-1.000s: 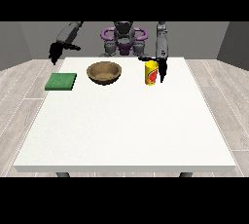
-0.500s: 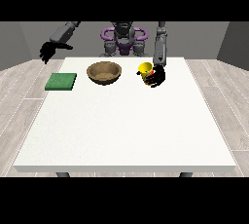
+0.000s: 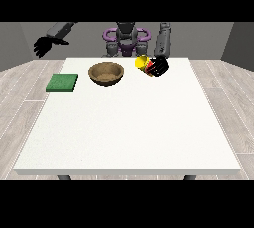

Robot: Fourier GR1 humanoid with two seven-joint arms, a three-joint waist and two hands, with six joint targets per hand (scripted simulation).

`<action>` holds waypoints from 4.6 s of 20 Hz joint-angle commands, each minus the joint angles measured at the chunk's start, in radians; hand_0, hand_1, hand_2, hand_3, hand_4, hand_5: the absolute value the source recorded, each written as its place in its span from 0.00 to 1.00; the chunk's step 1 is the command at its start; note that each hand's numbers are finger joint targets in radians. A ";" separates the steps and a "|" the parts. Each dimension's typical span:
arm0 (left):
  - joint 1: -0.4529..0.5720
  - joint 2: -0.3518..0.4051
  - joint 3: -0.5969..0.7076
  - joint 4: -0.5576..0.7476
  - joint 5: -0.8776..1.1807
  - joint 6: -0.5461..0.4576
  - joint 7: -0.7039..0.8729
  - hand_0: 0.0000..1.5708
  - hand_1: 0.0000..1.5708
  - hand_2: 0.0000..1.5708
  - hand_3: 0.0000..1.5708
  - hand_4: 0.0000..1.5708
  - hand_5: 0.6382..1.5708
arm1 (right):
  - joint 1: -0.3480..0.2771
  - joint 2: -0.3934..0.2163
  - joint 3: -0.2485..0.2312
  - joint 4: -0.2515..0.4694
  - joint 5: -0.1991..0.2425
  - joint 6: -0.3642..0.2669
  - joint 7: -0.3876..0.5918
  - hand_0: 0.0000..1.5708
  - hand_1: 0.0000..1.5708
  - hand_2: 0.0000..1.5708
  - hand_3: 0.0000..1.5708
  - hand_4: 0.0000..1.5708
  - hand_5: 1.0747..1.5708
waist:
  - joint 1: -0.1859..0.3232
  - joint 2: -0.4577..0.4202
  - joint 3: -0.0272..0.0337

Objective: Pick the cup and pour the ball into the bowl, then pick the bowl and place it on the pad

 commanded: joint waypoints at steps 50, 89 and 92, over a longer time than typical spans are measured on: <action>-0.423 -0.103 -0.819 -0.160 -1.160 -0.500 0.961 0.49 0.49 1.00 1.00 0.76 0.83 | -0.208 -0.038 -0.005 0.372 0.052 -0.040 -0.025 0.00 0.00 0.00 0.15 0.00 0.90 | 0.093 -0.107 -0.0019; -0.077 -0.095 0.079 -0.314 0.025 -0.344 0.341 0.00 0.00 0.00 0.00 0.00 0.94 | -0.163 0.235 0.113 0.216 0.059 -0.178 0.069 0.00 0.00 0.00 0.00 0.19 0.96 | 0.109 0.050 -0.0043; -0.057 -0.074 0.095 -0.238 0.033 -0.330 0.268 0.00 0.00 0.00 0.00 0.00 0.94 | -0.175 0.229 0.132 0.195 0.061 -0.173 0.106 0.00 0.00 0.00 0.00 0.07 0.94 | 0.070 0.042 -0.0034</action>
